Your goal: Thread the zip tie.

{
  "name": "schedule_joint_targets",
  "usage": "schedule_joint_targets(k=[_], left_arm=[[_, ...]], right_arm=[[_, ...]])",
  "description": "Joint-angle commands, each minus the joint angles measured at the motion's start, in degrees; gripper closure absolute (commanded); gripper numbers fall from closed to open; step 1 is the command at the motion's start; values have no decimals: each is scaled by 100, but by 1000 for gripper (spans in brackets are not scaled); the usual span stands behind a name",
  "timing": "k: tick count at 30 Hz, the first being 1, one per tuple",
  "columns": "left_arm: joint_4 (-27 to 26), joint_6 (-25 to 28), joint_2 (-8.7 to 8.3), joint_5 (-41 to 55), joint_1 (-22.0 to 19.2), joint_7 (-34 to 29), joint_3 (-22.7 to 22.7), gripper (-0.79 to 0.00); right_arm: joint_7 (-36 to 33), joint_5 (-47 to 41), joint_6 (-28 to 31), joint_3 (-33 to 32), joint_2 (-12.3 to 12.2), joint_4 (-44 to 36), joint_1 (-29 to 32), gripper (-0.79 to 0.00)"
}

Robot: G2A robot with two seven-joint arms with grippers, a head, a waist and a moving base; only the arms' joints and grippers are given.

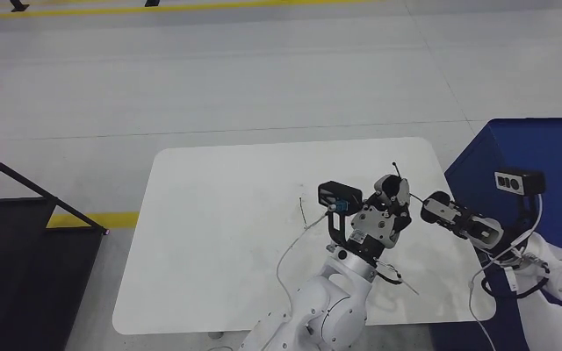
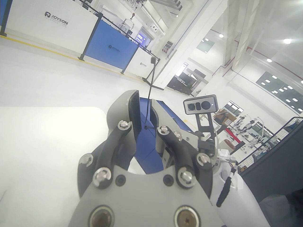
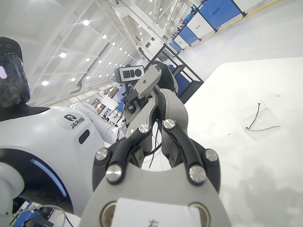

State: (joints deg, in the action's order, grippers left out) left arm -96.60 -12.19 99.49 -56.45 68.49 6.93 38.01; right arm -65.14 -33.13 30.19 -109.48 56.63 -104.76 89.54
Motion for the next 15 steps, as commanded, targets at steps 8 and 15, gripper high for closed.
schedule_joint_targets(k=[8, 15], left_arm=[[-60, -20, -20, -82, 17, 198, -24, -34], [-213, 183, -111, -192, 147, 309, -32, -129]], right_arm=[[83, -89, 9, -56, -11, -18, 24, 0], [221, -198, -204, -98, -25, 53, -46, 0]])
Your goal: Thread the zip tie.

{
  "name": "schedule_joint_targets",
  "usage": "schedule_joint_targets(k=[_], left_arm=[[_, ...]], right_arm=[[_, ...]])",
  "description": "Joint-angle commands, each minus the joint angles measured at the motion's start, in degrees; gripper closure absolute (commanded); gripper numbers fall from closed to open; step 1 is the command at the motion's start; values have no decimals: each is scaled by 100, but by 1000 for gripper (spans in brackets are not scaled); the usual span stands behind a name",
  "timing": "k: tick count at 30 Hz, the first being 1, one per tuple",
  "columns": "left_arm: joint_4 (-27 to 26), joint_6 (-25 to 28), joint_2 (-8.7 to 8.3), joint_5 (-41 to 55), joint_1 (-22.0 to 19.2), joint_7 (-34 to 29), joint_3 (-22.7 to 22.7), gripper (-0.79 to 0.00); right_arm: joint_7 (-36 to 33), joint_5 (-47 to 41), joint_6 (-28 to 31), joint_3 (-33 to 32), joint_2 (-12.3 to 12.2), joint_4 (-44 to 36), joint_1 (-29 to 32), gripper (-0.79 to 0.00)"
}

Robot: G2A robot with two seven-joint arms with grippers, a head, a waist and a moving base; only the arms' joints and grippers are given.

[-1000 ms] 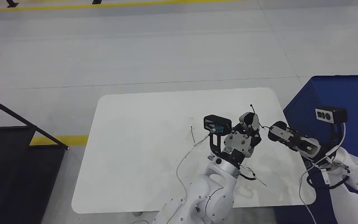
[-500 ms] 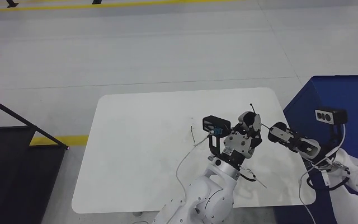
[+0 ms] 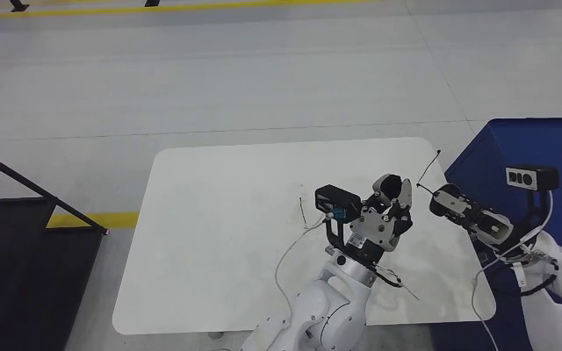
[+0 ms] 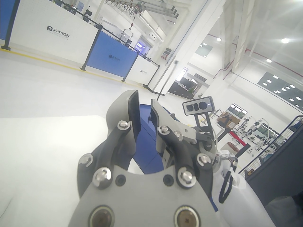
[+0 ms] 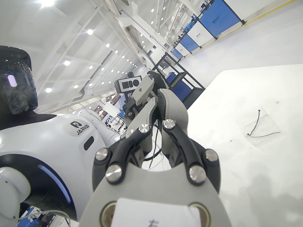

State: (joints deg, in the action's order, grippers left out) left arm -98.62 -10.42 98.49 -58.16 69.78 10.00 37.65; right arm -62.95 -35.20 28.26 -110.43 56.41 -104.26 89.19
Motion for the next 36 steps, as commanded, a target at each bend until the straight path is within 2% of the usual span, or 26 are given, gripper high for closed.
schedule_joint_targets(k=[1, 4, 5, 7, 13, 16, 19, 22, 26, 33, 36], left_arm=[[-32, 10, -22, -40, 34, -2, 7, -175], [-92, 3, -44, -76, 71, -4, 29, -240], [-103, -32, -48, -94, 85, -6, 46, -345], [-132, -132, -50, -115, 100, -76, 88, -785], [-132, -132, -50, -115, 100, -76, 88, -785], [-152, -36, -69, -274, 109, -99, 109, -785], [-94, 88, -110, -966, 143, 222, 63, -785], [112, -105, -110, -1602, 151, 805, 25, -785], [385, -634, -32, -1785, 105, 1504, 74, -785], [385, -634, -32, -1785, 105, 1504, 74, -785], [579, -903, -77, -2841, 44, 1442, 63, -785]], right_arm=[[16, 18, -16, -2, -3, 8, -23, 0], [18, -29, -95, 16, -8, -9, -40, 0], [9, -53, -129, 15, -10, -13, -45, 0], [-37, -71, -257, 8, -20, -16, -48, 0], [29, -79, -322, -4, -20, -16, -51, 0], [221, -594, -965, 34, -15, -107, -51, 0], [182, -990, -1434, 38, -21, -78, -86, 0], [109, -1182, -1796, 84, -31, -94, -158, 0], [114, -1288, -2117, 130, -38, -113, -198, 0], [143, -1296, -2135, 139, -36, -114, -192, 0], [284, -1497, -2452, 197, -27, -206, -151, 0]])
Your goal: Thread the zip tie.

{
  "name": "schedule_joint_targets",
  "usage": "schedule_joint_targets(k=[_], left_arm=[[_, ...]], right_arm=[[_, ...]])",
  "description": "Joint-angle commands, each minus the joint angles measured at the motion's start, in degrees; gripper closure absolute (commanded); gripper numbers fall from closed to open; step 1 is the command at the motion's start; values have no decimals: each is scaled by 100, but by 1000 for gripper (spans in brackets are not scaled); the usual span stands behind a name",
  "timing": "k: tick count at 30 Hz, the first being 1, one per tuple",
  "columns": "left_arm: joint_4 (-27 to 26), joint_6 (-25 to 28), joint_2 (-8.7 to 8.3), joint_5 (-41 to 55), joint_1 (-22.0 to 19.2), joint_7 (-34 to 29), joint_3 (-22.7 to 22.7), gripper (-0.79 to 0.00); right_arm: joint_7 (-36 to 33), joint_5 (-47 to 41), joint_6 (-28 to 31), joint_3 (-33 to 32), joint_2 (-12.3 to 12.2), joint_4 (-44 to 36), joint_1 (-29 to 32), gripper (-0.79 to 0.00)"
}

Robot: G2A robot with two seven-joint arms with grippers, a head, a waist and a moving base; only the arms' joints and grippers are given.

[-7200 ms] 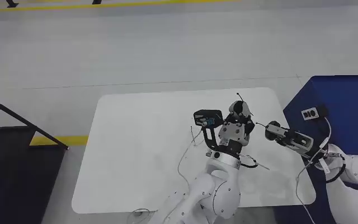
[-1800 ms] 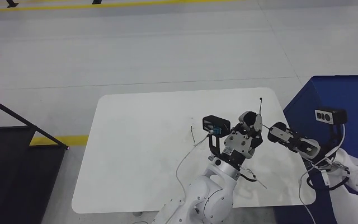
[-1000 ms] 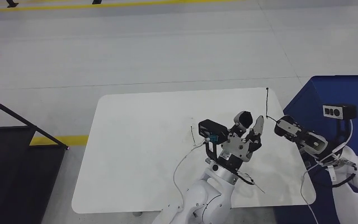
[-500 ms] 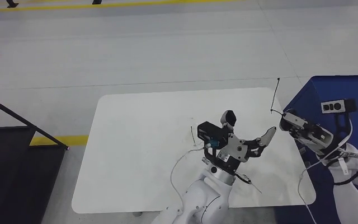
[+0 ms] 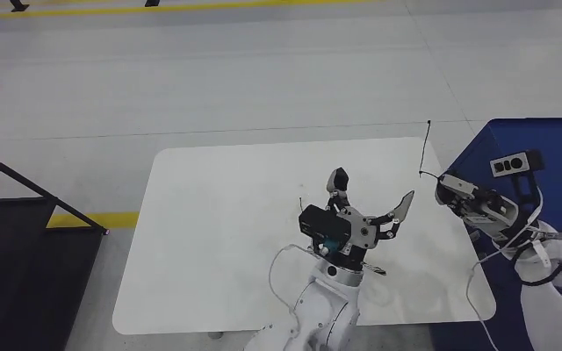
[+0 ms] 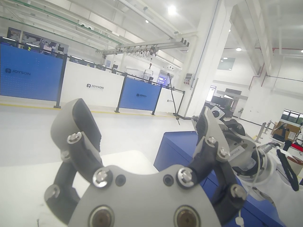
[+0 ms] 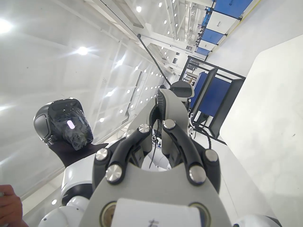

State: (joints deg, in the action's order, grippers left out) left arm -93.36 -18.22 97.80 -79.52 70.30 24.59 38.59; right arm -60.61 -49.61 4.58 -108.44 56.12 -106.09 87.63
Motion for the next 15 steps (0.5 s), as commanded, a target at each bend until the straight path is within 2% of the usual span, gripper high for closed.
schedule_joint_targets(k=[1, 3, 4, 5, 6, 11, 15], left_arm=[[110, -254, -8, -1045, -24, -28, -84, -785], [179, -411, 21, -1359, -11, -15, -250, -757], [205, -433, 40, -1360, -29, -1, -308, -640], [254, -480, 54, -1343, -62, 29, -346, -566], [314, -534, 69, -1314, -94, 38, -384, -533], [489, -749, 132, -977, -222, -22, -471, -385], [579, -887, 178, -1001, -288, -16, -475, -357]], right_arm=[[87, -81, -130, 12, 5, -78, 18, 0], [141, -91, -140, 45, 13, -153, 50, 0], [177, -87, -132, 64, 17, -176, 62, 0], [214, -73, -109, 79, 22, -198, 72, 0], [235, -64, -93, 93, 26, -216, 84, 0], [206, 46, -11, 128, 35, -249, 165, 0], [191, 63, -3, 135, 36, -259, 174, 0]])
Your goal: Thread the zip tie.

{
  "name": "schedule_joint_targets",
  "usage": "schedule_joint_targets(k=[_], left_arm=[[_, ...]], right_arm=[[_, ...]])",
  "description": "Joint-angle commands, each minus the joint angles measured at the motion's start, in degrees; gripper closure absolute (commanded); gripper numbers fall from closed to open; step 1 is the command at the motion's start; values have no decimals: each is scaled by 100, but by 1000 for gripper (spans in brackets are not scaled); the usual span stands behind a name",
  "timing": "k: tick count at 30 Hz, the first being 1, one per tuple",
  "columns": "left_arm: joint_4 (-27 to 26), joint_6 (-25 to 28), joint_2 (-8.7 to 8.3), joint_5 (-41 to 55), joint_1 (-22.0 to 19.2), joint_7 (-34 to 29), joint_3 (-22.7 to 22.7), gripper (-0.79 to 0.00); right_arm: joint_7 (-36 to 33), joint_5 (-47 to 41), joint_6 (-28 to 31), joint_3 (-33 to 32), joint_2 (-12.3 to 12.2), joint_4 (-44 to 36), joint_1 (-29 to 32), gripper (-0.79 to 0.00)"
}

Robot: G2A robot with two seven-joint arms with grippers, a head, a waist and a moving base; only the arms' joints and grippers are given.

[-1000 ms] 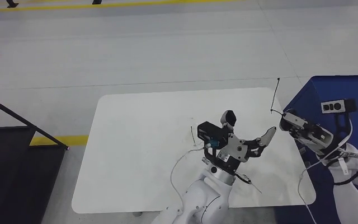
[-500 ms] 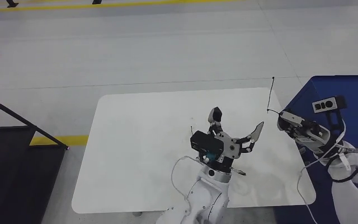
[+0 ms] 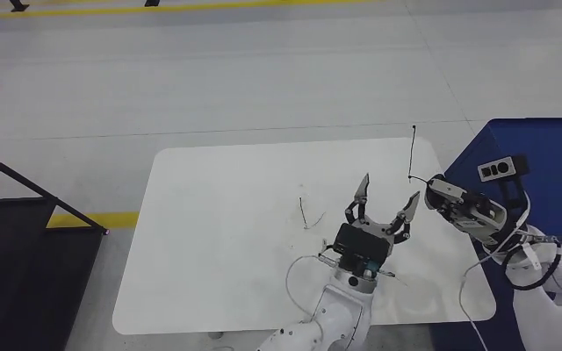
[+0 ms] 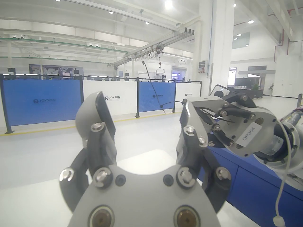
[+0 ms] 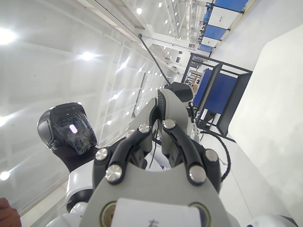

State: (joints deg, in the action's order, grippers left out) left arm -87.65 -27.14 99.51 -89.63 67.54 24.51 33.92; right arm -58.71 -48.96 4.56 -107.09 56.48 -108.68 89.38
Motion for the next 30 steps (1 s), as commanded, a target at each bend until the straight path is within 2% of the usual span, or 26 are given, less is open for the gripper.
schedule_joint_targets(k=[1, 13, 25, 30], left_arm=[[17, 2, 14, 24, -25, -11, -11, -348], [224, 8, 50, 103, -139, -31, -228, -299], [473, -181, 172, 450, -355, 62, -359, -163], [552, -219, 214, 586, -417, 134, -365, -151]], right_arm=[[1, -2, -1, -1, 0, 1, -1, 0], [1, -2, -1, -1, 0, 1, -1, 0], [1, -2, -1, -1, 0, 1, -1, 0], [1, -2, -1, -1, 0, 1, -1, 0]])
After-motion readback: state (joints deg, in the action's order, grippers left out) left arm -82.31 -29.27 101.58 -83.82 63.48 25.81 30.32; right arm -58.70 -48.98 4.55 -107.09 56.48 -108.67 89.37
